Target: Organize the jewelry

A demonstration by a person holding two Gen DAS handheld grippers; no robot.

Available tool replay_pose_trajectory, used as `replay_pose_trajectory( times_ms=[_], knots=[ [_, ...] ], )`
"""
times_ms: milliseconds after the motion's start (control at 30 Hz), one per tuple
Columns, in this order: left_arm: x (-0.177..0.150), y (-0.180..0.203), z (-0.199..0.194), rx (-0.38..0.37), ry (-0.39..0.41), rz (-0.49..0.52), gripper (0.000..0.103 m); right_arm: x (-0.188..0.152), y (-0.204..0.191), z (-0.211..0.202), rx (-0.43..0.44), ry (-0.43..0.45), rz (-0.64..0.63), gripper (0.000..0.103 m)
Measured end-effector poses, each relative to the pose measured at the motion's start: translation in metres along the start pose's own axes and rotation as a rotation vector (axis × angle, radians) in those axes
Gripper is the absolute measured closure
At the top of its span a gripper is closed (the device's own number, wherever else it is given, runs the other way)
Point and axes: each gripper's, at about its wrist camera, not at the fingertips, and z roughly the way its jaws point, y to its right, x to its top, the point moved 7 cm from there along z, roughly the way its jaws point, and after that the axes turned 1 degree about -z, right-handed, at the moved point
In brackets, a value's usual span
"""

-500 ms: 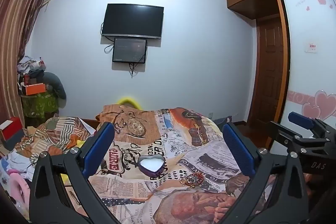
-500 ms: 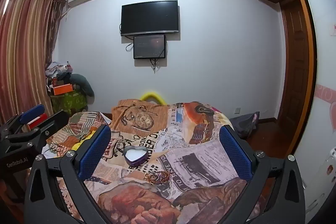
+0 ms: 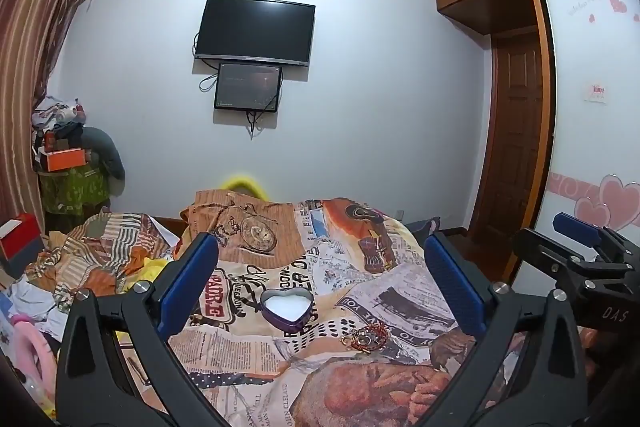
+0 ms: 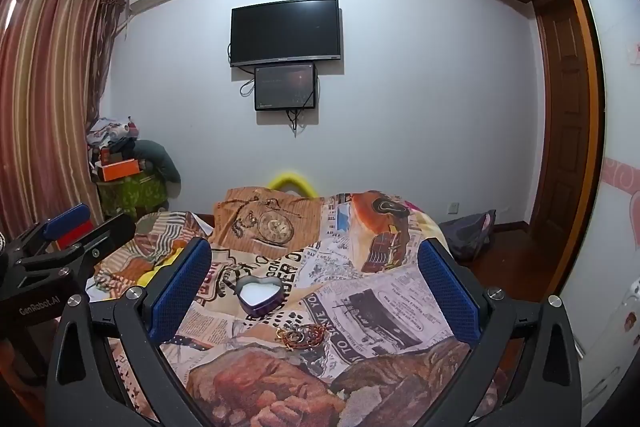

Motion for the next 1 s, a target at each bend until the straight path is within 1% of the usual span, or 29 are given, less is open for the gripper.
replay_pose_trajectory(
  times_ms=[1000],
  knots=[
    [-0.0006, 0.0006, -0.0014, -0.017, 0.003, 0.004, 0.0, -0.0002, 0.001, 0.0027, 0.001, -0.003, 0.004, 0.001]
  ],
)
